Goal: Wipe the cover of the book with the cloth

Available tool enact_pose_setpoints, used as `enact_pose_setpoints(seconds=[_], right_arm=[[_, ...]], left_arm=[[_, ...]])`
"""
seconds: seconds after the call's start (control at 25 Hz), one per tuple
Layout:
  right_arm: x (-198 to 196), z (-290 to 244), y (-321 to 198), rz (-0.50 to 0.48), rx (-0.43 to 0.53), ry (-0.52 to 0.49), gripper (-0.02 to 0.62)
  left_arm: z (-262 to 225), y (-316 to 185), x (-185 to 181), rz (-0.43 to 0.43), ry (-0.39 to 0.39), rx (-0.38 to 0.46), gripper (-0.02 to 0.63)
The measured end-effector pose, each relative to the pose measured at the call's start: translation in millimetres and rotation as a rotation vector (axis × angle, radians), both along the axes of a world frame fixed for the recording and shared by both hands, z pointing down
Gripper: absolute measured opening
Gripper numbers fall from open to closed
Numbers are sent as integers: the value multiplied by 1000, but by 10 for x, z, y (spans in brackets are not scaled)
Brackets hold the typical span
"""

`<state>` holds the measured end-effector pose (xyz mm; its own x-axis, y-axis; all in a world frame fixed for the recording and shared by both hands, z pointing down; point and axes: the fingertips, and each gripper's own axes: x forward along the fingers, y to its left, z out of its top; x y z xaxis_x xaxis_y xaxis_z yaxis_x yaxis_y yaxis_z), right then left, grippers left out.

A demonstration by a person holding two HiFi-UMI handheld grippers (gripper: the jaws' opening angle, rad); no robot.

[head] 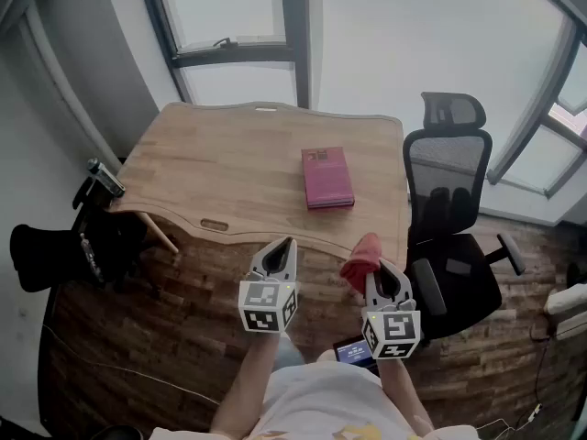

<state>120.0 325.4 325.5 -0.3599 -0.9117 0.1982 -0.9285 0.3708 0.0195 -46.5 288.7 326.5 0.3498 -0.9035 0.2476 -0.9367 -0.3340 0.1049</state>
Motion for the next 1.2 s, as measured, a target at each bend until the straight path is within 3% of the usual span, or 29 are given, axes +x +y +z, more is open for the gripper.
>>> enact_pose_setpoints(seconds=[0.84, 1.2], right_arm=[[288, 30, -141, 23, -14, -70, 41], [160, 44, -629, -27, -10, -69, 41]], left_arm=[[27, 24, 66, -20, 1, -17, 12], [19, -341, -29, -29, 56, -6, 12]])
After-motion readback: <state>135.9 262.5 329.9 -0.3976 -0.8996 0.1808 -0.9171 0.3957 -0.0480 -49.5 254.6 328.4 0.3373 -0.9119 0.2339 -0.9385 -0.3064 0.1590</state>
